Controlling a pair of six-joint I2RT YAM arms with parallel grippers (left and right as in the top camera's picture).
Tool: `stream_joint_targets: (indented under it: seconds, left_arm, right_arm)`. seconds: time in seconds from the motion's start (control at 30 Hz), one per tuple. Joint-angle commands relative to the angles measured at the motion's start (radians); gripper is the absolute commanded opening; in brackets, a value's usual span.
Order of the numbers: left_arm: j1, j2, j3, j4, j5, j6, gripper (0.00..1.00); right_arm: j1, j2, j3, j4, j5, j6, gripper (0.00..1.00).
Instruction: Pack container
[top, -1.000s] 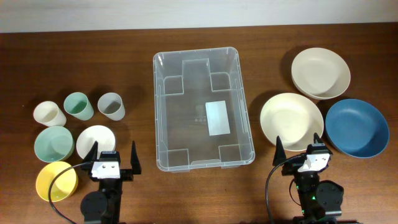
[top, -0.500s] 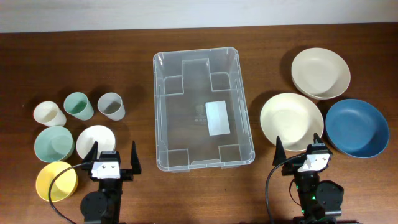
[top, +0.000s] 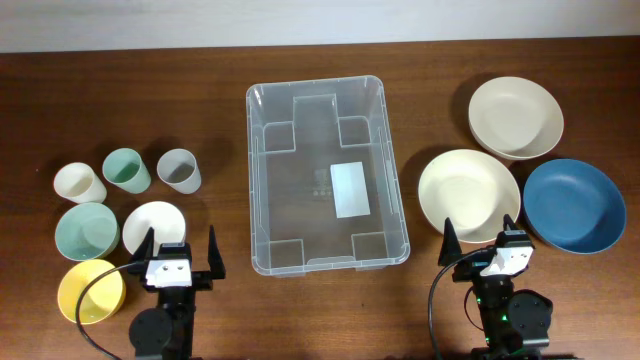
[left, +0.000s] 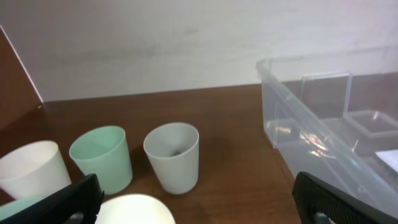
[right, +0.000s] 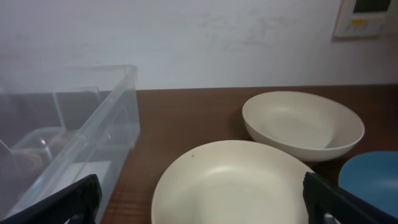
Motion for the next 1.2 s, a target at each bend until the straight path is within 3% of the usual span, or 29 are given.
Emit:
stream_joint_targets:
  seconds: [0.0,0.3,0.57,0.73,0.83,0.97,1.17]
  left_arm:
    - [0.006,-0.007,-0.003,0.024,0.014,-0.070,1.00]
    - [0.006,0.105,0.157,-0.096,0.018,-0.121,1.00]
    - [0.006,0.519,0.533,-0.257,0.018,-0.119,1.00]
    - [0.006,0.850,0.859,-0.530,0.018,-0.118,1.00]
    - [0.006,0.996,1.035,-0.703,0.036,-0.119,1.00]
    - [0.006,1.046,1.107,-0.759,0.037,-0.119,1.00]
    - [0.006,1.047,1.108,-0.713,0.035,-0.119,1.00]
  right_arm:
    - [-0.008,0.016,-0.002,-0.008,0.024,0.095,0.99]
    - [-0.008,0.214,0.180,-0.108,0.024,0.148,0.99]
    - [-0.014,0.656,0.655,-0.386,0.039,0.146,0.99]
    - [-0.156,1.007,1.094,-0.735,-0.021,0.127,0.99]
    - [-0.311,1.250,1.409,-0.967,-0.242,0.014,0.99]
    - [-0.413,1.413,1.613,-1.052,-0.251,0.013,0.99]
    - [-0.537,1.608,1.781,-0.992,-0.246,0.010,0.99]
